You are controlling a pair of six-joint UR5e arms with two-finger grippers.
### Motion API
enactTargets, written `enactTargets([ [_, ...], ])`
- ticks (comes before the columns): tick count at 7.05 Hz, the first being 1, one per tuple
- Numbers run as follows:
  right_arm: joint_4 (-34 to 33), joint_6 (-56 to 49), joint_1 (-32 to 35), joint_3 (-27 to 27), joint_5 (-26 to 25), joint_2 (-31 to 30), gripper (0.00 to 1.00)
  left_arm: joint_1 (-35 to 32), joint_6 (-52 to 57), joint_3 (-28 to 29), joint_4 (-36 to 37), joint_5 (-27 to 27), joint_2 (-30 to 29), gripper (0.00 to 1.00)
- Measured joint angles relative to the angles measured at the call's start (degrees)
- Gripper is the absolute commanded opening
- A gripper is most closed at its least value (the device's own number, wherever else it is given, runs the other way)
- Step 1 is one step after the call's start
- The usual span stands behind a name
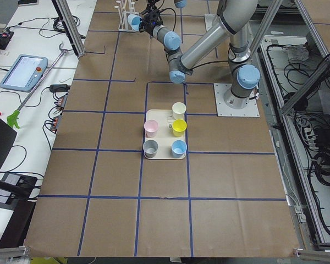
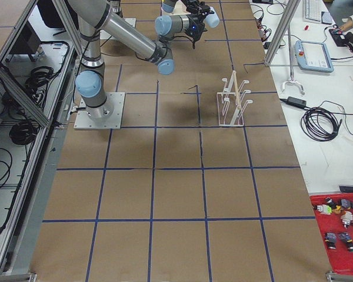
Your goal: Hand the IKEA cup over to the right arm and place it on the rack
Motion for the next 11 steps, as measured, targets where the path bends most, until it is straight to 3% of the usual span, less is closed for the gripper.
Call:
enactTargets([
  [4, -0.2, 5.2, 3.0, -1.2, 0.0, 2.7, 0.99, 0.0, -0.1, 0.1, 0.0, 0.1, -0.1, 0.06],
  [11, 0.0, 9.3, 6.5, -9.1, -1.4, 9.0, 0.99, 0.0, -0.2, 0.3, 0.0, 0.3, -0.3, 0.06],
])
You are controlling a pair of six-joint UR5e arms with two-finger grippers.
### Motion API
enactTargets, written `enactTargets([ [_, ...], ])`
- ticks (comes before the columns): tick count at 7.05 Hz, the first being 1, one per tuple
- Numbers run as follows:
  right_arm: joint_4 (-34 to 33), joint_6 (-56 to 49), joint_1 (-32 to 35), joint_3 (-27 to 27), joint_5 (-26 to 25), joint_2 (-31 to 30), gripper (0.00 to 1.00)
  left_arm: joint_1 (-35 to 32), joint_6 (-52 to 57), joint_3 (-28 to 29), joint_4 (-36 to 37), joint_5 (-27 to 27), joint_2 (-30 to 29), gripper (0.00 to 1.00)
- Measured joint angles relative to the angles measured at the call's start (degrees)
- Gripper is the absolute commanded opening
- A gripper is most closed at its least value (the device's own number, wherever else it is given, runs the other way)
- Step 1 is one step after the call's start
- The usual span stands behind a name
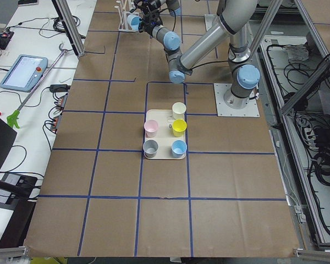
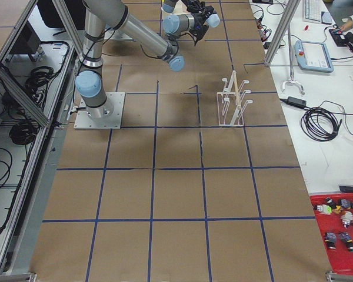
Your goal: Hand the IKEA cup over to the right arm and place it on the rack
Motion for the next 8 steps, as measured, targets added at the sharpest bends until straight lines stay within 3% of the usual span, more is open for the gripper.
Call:
enactTargets([
  [2, 0.0, 0.3, 0.6, -1.8, 0.0, 1.7, 1.0, 0.0, 0.0, 0.0, 0.0, 0.0, 0.0, 0.07],
  [4, 0.1, 0.5, 0.7, -2.6, 0.0, 2.4, 0.94, 0.0, -0.4, 0.1, 0.0, 0.1, 0.1, 0.07],
  [7, 0.2, 0.4, 0.7, -2.7, 0.4, 2.5, 0.49, -0.1, -1.3, 0.2, 0.1, 0.3, 0.1, 0.08],
  [8, 0.3, 0.3, 0.6, -2.7, 0.7, 2.5, 0.43, -0.1, -1.4, 0.2, 0.0, 0.3, 0.1, 0.09],
])
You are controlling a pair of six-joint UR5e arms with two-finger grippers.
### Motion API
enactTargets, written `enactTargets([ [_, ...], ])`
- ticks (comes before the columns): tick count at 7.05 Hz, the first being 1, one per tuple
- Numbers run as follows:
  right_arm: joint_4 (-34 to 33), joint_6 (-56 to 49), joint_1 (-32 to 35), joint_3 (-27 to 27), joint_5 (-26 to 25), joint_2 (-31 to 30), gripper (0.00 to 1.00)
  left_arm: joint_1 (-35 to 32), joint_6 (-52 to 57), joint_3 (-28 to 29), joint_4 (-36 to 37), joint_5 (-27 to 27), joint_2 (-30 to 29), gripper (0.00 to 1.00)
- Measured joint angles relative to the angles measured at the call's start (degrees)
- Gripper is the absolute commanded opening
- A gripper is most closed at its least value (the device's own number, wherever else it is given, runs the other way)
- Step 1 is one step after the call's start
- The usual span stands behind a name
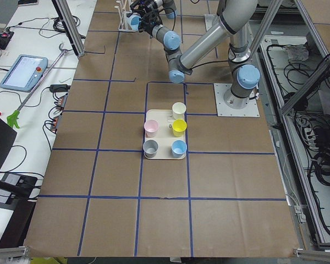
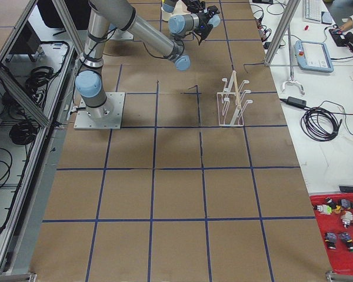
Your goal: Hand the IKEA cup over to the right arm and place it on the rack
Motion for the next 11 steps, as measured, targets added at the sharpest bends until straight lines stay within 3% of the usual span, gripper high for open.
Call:
enactTargets([
  [1, 0.0, -0.2, 0.0, 0.0, 0.2, 0.0, 0.42, 0.0, 0.0, 0.0, 0.0, 0.0, 0.0, 0.16],
  [2, -0.1, -0.2, 0.0, 0.0, 0.4, 0.0, 0.42, 0.0, 0.0, 0.0, 0.0, 0.0, 0.0, 0.4],
  [5, -0.3, -0.2, 0.0, 0.1, 0.4, -0.1, 0.4, 0.0, -0.3, 0.2, -0.1, 0.3, 0.3, 0.9],
  [6, -0.2, -0.2, 0.1, 0.1, 0.4, -0.2, 0.39, 0.0, -0.7, 0.3, -0.1, 0.3, 0.3, 0.98],
  [9, -0.2, -0.5, -0.1, -0.1, 0.4, -0.2, 0.39, 0.9, -1.0, 0.7, -0.1, -0.2, 1.1, 0.99],
  [11, 0.2, -4.0, -2.1, -1.0, 0.4, -0.4, 0.39, 5.3, -0.9, 0.4, 0.1, -2.2, 1.5, 0.99],
])
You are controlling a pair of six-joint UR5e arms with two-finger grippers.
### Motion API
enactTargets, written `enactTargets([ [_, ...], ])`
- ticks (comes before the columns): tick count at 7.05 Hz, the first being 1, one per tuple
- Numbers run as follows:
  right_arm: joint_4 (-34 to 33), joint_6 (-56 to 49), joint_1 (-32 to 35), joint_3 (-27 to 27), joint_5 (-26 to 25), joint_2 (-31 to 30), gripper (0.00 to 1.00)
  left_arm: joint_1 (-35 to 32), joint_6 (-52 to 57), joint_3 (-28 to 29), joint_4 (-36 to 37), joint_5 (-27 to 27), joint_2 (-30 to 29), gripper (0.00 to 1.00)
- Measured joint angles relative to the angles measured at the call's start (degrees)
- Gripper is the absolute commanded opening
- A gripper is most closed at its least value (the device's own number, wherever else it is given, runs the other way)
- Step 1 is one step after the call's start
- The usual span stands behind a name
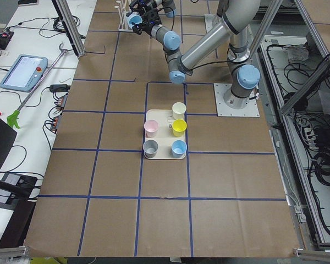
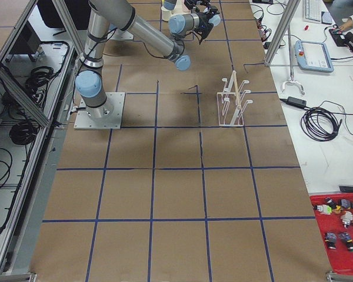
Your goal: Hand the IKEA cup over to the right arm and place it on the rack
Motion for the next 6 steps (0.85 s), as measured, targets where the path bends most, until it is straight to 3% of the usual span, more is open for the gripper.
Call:
enactTargets([
  [1, 0.2, -5.8, -2.5, -0.8, 0.0, -0.2, 0.38, 3.4, 0.0, 0.1, 0.0, -2.5, 0.0, 0.99],
  [2, 0.6, -15.1, -5.0, -1.7, -0.2, -0.4, 0.3, 5.8, 0.1, 0.4, -0.1, -3.8, -0.3, 0.99],
  [3, 1.8, -29.3, -7.7, -3.1, -0.6, -0.6, 0.3, 6.7, 0.1, 1.6, -1.3, -3.3, -0.9, 0.99],
  [4, 3.2, -44.4, -10.1, -4.6, -1.1, -0.6, 0.3, 6.9, 0.3, 4.1, -4.9, 0.0, -1.5, 0.99],
  [6, 4.5, -72.5, -13.7, -6.2, -5.6, -0.2, 0.3, 6.4, 0.8, 9.8, -17.2, 11.5, -1.3, 0.99],
])
